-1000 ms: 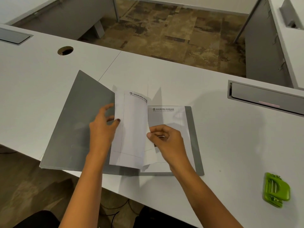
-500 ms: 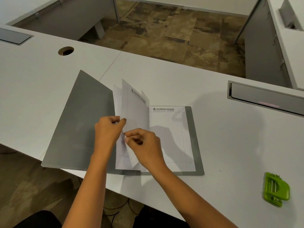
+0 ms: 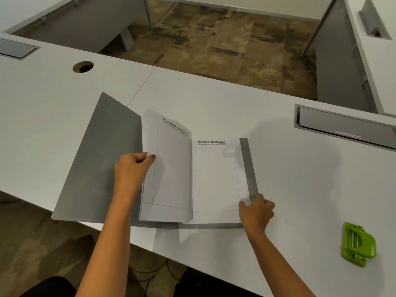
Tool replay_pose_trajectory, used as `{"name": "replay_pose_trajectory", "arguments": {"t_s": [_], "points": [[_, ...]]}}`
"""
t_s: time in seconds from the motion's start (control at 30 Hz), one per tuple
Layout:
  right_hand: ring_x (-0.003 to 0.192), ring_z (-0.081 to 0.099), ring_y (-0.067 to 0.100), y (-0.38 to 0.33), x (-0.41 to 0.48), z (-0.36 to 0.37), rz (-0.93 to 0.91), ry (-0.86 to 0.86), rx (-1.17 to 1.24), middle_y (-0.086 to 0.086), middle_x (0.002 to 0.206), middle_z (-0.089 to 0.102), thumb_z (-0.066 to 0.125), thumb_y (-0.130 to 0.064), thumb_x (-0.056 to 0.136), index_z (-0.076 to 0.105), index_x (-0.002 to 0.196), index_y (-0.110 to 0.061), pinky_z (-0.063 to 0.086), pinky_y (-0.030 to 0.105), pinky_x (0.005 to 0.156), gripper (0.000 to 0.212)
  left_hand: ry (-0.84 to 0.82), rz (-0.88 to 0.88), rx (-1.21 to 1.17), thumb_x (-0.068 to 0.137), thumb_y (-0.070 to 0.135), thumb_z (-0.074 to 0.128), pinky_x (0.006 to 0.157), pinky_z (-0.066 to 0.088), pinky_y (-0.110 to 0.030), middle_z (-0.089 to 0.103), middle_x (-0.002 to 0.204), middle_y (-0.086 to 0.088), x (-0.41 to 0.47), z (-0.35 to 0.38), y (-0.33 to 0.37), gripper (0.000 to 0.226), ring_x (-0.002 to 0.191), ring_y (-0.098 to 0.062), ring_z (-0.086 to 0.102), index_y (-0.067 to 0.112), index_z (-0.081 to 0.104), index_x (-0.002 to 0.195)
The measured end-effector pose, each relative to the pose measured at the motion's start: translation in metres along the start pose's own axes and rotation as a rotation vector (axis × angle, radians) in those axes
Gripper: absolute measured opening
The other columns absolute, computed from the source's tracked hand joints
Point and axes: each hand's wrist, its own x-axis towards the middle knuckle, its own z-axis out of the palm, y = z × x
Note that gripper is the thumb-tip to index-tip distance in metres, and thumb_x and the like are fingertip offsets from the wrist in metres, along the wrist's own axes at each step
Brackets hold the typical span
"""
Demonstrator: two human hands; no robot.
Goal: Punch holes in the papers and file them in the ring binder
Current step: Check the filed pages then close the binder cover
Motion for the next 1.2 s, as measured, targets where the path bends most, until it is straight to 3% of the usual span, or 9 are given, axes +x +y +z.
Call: {"name": "replay_pose_trajectory", "arguments": {"t_s": [0.27,0.33,0.4,0.53,0.77,0.9,1.0,1.1,1.2], "points": [[0.085,0.058,0.028,0.002,0.005,0.006,0.005,-0.027,0.102,0.012,0.098,0.061,0.071,-0.017,0.078,0.052,0.103,-0.005,0.053,0.041,0.078,0.033,-0.022,-0.03,-0.055,0.089,0.024,0.061,0.06,0.039,-0.016,0.061,0.076,0.009,0.0,-0.004,0.0,0.018,0.066,-0.014,0.052,0.014,0.062,0.074],[0.078,0.055,0.023,0.001,0.006,0.005,0.016,-0.045,0.135,0.007,0.089,0.06,0.071,-0.02,0.08,0.058,0.096,-0.005,0.05,0.035,0.071,0.025,-0.018,-0.032,-0.059,0.09,0.023,0.061,0.062,0.038,-0.017,0.06,0.081,0.016,-0.001,-0.003,0.001,0.019,0.065,-0.005,0.052,0.018,0.063,0.072],[0.073,0.059,0.025,0.001,0.006,0.004,-0.002,-0.014,0.153,0.008,0.083,0.064,0.07,-0.022,0.081,0.061,0.084,-0.007,0.053,0.038,0.073,0.018,-0.008,-0.023,-0.062,0.09,0.022,0.061,0.062,0.038,-0.017,0.061,0.089,0.014,-0.001,-0.003,0.001,0.016,0.065,-0.003,0.052,0.013,0.068,0.079],[0.061,0.06,0.025,-0.007,0.0,-0.01,-0.046,0.039,0.26,0.01,0.067,0.065,0.074,-0.023,0.078,0.063,0.07,-0.005,0.054,0.036,0.071,0.022,-0.001,-0.012,-0.06,0.09,0.022,0.06,0.068,0.04,-0.018,0.061,0.104,0.007,-0.001,-0.002,0.0,0.021,0.067,-0.001,0.053,0.004,0.07,0.094],[0.065,0.06,0.008,-0.048,-0.04,-0.056,-0.25,-0.055,0.442,-0.003,0.069,0.064,0.072,-0.025,0.079,0.065,0.079,-0.015,0.041,0.01,0.053,0.012,0.003,-0.018,-0.054,0.09,0.025,0.06,0.065,0.045,-0.021,0.066,0.118,-0.006,-0.002,-0.003,0.001,0.022,0.07,-0.011,0.058,0.007,0.07,0.097],[0.061,0.061,-0.001,-0.075,-0.065,-0.064,-0.373,-0.176,0.479,-0.013,0.066,0.063,0.073,-0.023,0.079,0.066,0.079,-0.021,0.04,-0.001,0.052,0.007,0.003,-0.039,-0.064,0.09,0.026,0.06,0.09,0.049,-0.038,0.065,0.122,-0.01,-0.005,-0.003,0.005,0.03,0.101,-0.023,0.063,0.01,0.066,0.114],[0.063,0.06,-0.012,-0.088,-0.082,-0.055,-0.476,-0.265,0.473,-0.02,0.067,0.063,0.073,-0.023,0.079,0.068,0.08,-0.024,0.043,0.0,0.056,0.006,-0.006,-0.032,-0.074,0.09,0.025,0.06,0.091,0.048,-0.034,0.066,0.119,-0.01,-0.006,-0.003,0.007,0.029,0.09,-0.015,0.061,0.011,0.067,0.114],[0.062,0.06,-0.011,-0.098,-0.096,-0.04,-0.533,-0.327,0.45,-0.021,0.066,0.061,0.072,-0.025,0.08,0.071,0.086,-0.02,0.044,-0.001,0.057,0.008,-0.006,-0.034,-0.086,0.09,0.025,0.061,0.095,0.049,-0.039,0.066,0.116,-0.003,-0.008,-0.002,0.008,0.029,0.102,-0.018,0.061,0.011,0.066,0.115],[0.062,0.059,-0.004,-0.106,-0.109,-0.026,-0.599,-0.347,0.406,-0.014,0.074,0.064,0.069,-0.026,0.083,0.072,0.094,-0.018,0.041,-0.004,0.057,0.014,-0.019,-0.02,-0.083,0.091,0.029,0.058,0.079,0.053,-0.033,0.066,0.096,-0.002,-0.01,0.001,0.009,0.024,0.081,-0.015,0.06,0.013,0.069,0.105]]}}
